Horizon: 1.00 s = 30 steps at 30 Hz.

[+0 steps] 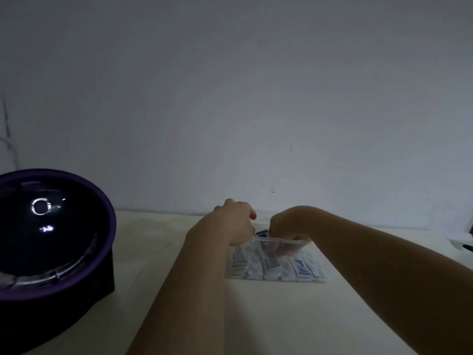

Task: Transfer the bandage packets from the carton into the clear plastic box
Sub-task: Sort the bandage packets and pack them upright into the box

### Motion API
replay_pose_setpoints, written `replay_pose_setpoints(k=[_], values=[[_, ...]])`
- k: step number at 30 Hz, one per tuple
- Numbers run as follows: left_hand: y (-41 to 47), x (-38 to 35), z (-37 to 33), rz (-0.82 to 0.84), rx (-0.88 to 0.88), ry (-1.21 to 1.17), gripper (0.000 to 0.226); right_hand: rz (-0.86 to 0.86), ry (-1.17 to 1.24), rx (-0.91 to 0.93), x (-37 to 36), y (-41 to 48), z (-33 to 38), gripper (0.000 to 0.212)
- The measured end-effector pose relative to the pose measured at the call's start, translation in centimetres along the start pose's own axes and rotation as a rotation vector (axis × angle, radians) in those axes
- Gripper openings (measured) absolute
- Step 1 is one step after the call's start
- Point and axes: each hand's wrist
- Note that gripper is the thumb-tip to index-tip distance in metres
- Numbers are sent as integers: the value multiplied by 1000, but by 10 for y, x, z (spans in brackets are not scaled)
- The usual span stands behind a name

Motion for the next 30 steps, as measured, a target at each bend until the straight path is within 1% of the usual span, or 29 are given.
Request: replay_pose_setpoints(k=[4, 7, 8, 10, 11, 13, 15, 19, 21, 23, 25, 28, 30], values=[[-1, 0, -1, -10, -7, -3, 45, 46, -7, -25, -1, -1, 4, 10], [-1, -1, 0, -16, -8, -5, 44, 61, -49, -35, -3, -3, 6, 3], [-1, -1, 0, -15, -7, -5, 44, 49, -61, -18, -4, -2, 6, 8], [-1, -1, 1, -15, -5, -5, 44, -8, -66, 16, -2, 0, 5, 30], [-1, -1, 2, -17, -2, -6, 44, -32, -47, 20, 0, 0, 4, 35], [-1, -2, 4, -13, 9, -11, 42, -95, 15, 74, 5, -10, 2, 31], [0, -2, 5, -19, 17, -2, 41, -230, 73, 191, 13, -25, -4, 26], [-1, 1, 2, -76, 0, 26, 38, -564, 89, 470, 23, -67, -31, 19], [-3, 4, -5, -138, -28, 50, 37, -731, 67, 537, 26, -85, -57, 12], [-7, 6, -16, -240, -69, 71, 33, -865, 53, 537, 26, -97, -89, 6], [-14, 2, -36, -352, -150, 94, 29, -906, 37, 473, 22, -102, -131, 6], [-26, -12, -66, -514, -309, 98, 24, -831, 3, 338, 14, -97, -197, 9], [-36, -30, -86, -552, -413, 87, 21, -720, -45, 252, 4, -96, -239, 17]])
Point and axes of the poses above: each hand's wrist, its own y-axis towards the middle knuckle, its own x-axis out of the back of the hand, z = x × y, and after that the axes turned 1 degree about -x, right-handed
